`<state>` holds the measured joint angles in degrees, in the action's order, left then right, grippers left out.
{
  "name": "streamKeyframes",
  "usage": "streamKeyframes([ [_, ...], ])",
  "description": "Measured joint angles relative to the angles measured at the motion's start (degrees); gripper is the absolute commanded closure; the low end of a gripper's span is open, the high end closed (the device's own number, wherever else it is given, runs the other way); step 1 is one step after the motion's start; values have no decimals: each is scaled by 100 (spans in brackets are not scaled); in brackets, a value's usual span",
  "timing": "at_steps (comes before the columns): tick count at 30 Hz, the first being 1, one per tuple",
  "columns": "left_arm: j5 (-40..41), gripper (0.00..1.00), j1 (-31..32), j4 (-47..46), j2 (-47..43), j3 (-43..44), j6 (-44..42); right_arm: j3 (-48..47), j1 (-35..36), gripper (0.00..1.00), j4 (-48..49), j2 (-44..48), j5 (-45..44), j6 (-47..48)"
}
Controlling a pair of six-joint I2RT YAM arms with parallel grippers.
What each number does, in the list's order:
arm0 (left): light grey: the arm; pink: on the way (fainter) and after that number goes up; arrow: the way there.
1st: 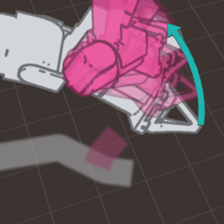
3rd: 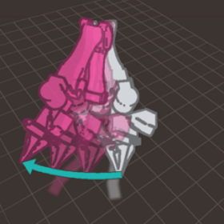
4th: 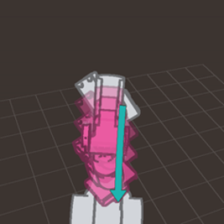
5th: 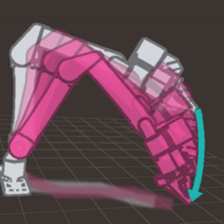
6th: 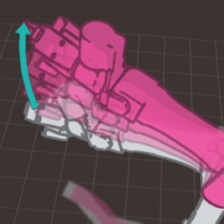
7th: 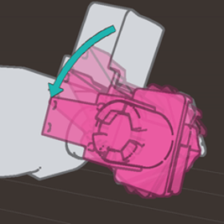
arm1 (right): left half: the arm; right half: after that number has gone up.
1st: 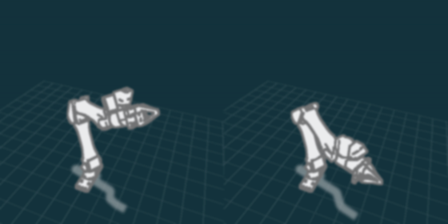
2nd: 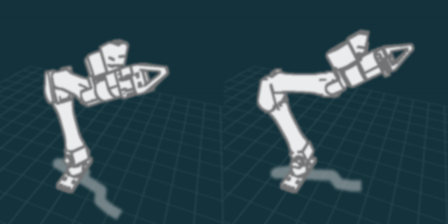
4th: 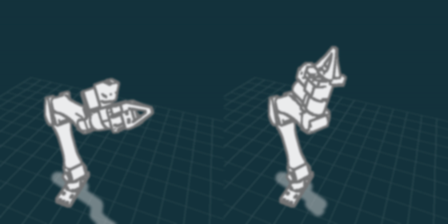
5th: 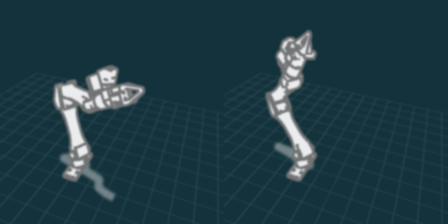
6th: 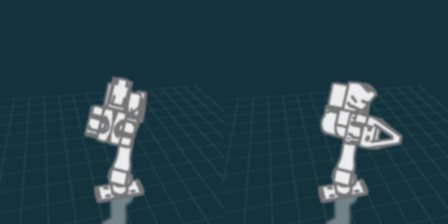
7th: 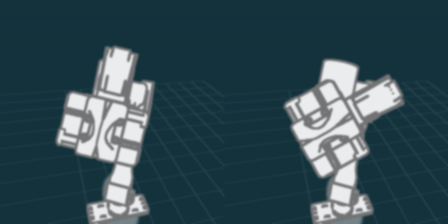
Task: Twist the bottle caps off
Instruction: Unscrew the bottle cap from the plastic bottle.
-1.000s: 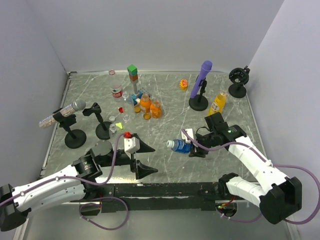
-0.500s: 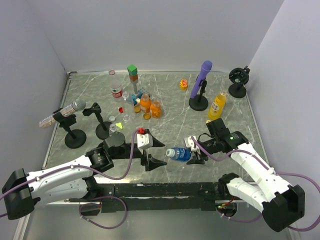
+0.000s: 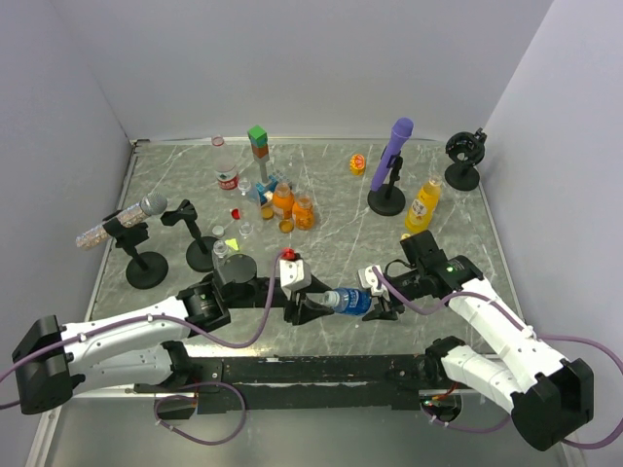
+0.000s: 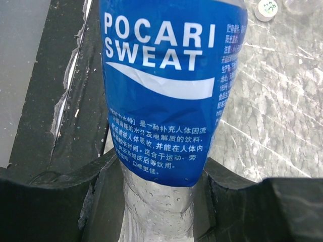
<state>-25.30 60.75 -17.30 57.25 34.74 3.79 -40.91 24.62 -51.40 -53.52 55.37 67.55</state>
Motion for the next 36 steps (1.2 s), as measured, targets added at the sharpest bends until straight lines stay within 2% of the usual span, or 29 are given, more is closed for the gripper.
streamKeyframes([
  [2, 87, 58, 24, 96, 20, 35, -24, 0, 0, 82, 2, -2, 0, -13],
  [3, 127, 66, 24, 116, 24, 52, -28, 0, 0, 82, 2, -7, 0, -17],
  [7, 223, 85, 31, 177, 15, 63, -28, 2, 0, 82, 35, -35, -9, -42],
  [9, 254, 99, 35, 192, 4, 63, -9, 2, 0, 82, 66, -59, -9, -59],
  [13, 323, 99, 35, 256, 0, 66, 157, 2, 13, 82, 131, -105, -50, -203],
  [17, 621, 99, 31, 575, 94, 251, 774, 4, 37, 83, 232, -151, -203, -520],
  [20, 1043, 99, 28, 699, 146, 306, 1589, 4, 42, 83, 343, -188, -343, -713],
  [26, 2041, 99, 35, 1001, -7, 315, 3797, 9, 81, 83, 702, -201, -487, -968],
  [32, 2570, 98, 46, 1803, 98, 780, 5226, 9, 90, 83, 977, -201, -566, -1097],
  [33, 2605, 85, 46, 1919, 160, 872, 5311, 9, 83, 83, 999, -201, -603, -1113],
  [35, 2669, 38, 46, 2116, 280, 1029, 5418, 11, 70, 83, 1010, -201, -680, -1117],
  [36, 2691, 26, 46, 2199, 321, 1088, 5414, 11, 63, 83, 1010, -201, -695, -1115],
])
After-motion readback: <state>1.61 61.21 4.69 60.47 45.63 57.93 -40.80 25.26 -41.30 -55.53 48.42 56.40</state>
